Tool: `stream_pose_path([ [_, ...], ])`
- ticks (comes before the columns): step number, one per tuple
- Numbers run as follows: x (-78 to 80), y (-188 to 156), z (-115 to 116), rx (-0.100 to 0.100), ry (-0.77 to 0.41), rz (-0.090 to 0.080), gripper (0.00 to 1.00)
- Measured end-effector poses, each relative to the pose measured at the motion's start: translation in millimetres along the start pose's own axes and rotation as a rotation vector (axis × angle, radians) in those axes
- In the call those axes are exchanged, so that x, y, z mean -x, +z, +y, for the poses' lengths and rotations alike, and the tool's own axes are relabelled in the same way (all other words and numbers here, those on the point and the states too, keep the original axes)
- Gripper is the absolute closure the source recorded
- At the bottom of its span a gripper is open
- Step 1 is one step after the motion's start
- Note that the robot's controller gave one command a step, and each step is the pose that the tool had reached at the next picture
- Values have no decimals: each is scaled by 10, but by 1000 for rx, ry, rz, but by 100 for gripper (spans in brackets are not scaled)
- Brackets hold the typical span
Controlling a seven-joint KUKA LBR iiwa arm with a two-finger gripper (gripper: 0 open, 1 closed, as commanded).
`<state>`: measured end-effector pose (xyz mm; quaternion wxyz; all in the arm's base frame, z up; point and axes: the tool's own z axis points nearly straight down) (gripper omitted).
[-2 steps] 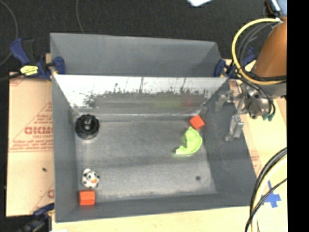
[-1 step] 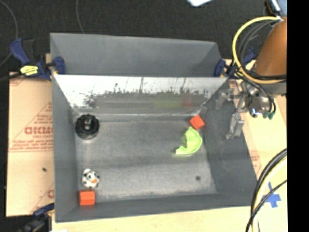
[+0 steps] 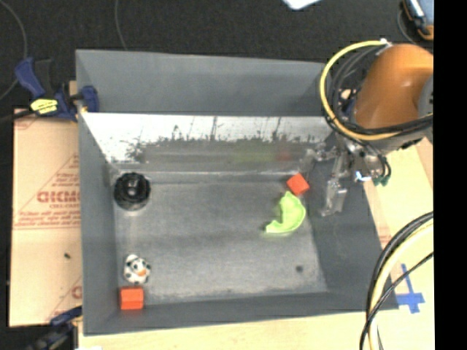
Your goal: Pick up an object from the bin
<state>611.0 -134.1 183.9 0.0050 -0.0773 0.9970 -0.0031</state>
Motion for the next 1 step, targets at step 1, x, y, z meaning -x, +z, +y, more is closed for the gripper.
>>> stream_pose_path([
  [1, 131, 167, 295, 4, 122, 2, 0],
])
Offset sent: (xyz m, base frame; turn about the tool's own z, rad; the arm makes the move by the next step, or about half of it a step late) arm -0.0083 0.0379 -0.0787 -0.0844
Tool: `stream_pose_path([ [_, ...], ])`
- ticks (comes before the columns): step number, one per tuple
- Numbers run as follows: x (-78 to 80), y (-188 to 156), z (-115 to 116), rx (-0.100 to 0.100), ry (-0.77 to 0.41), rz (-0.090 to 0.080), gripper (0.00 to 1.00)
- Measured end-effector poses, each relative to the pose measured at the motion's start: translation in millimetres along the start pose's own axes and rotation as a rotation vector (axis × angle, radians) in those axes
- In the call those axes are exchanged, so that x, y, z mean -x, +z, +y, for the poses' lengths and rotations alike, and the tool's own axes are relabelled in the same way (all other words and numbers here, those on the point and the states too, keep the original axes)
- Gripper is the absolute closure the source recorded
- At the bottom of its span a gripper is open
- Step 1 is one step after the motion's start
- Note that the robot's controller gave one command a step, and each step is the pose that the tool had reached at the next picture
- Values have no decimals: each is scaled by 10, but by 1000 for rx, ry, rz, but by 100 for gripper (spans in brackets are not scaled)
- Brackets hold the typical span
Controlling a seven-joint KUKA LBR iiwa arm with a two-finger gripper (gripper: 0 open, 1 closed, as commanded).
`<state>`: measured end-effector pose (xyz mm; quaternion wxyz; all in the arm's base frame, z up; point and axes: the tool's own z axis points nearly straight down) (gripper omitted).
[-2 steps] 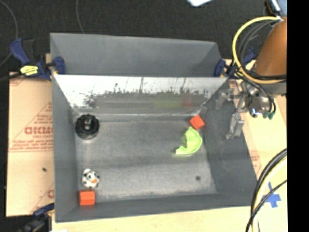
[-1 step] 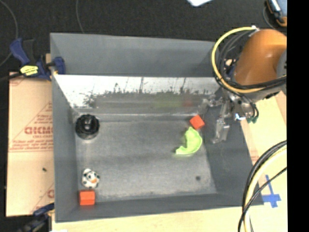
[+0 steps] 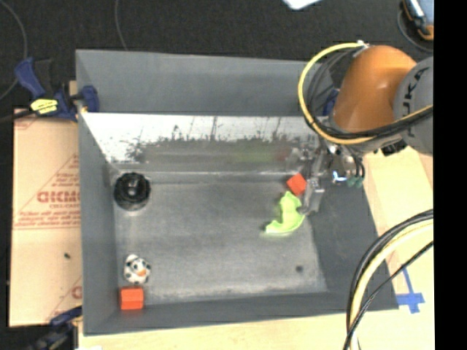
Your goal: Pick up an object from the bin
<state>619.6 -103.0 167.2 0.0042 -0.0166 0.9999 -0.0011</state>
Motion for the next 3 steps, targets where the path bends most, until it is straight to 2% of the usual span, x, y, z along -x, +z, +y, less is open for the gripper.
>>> stream_pose_path([
  [1, -104, 420, 53, -5, -136, -4, 0],
  [2, -244, 905, -118, -3, -243, -6, 100],
  [3, -244, 905, -118, -3, -244, -6, 100],
])
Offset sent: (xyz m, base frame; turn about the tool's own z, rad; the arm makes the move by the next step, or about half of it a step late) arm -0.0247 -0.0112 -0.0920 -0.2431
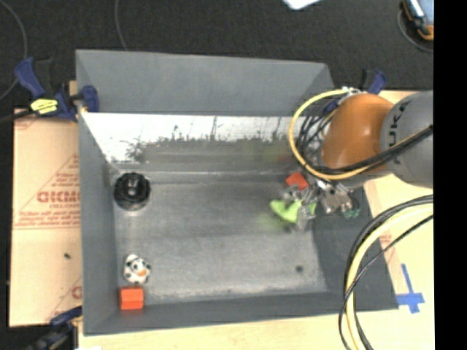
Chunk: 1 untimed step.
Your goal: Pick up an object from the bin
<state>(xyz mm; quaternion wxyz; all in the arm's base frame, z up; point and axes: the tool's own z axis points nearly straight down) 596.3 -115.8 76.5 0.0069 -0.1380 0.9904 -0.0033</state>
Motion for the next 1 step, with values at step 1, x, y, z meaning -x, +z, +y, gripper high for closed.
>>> stream_pose_path([
  [1, 39, -313, -203, 1, 109, -3, 100],
])
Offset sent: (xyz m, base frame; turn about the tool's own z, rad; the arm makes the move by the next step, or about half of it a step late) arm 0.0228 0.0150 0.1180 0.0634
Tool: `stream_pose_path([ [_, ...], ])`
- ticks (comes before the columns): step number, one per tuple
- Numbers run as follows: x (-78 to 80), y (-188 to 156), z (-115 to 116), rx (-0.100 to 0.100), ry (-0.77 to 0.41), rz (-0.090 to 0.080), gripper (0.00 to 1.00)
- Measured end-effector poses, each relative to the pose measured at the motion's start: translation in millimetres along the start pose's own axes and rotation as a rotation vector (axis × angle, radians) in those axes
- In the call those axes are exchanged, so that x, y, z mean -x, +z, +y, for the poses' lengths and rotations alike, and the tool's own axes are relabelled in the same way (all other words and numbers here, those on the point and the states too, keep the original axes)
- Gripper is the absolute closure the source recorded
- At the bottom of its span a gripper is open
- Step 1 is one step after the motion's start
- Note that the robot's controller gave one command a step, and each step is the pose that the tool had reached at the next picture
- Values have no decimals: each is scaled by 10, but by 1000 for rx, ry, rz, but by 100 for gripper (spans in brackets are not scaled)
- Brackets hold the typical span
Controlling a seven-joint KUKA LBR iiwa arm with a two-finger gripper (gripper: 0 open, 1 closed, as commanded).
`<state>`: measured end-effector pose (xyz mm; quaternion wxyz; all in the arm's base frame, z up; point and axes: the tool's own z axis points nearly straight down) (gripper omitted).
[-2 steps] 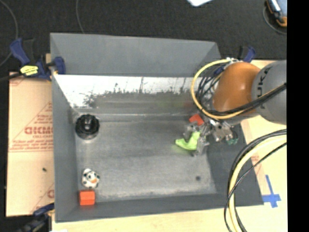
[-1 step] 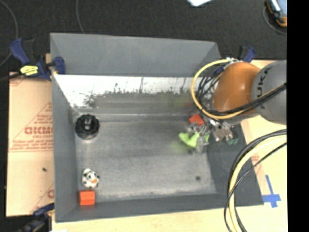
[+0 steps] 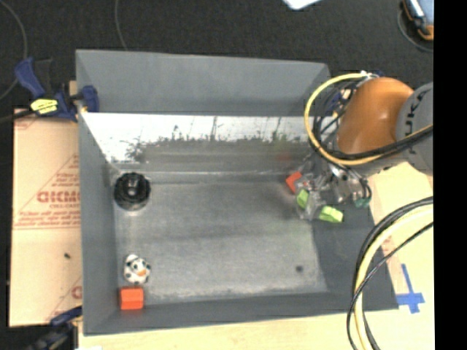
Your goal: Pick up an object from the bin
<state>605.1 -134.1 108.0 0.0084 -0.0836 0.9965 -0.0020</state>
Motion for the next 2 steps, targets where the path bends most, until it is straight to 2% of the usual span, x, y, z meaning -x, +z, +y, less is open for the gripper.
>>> stream_pose_path([
  [1, 204, -880, 271, -4, -43, -2, 100],
  [2, 221, -1567, 190, 0, 14, -1, 100],
])
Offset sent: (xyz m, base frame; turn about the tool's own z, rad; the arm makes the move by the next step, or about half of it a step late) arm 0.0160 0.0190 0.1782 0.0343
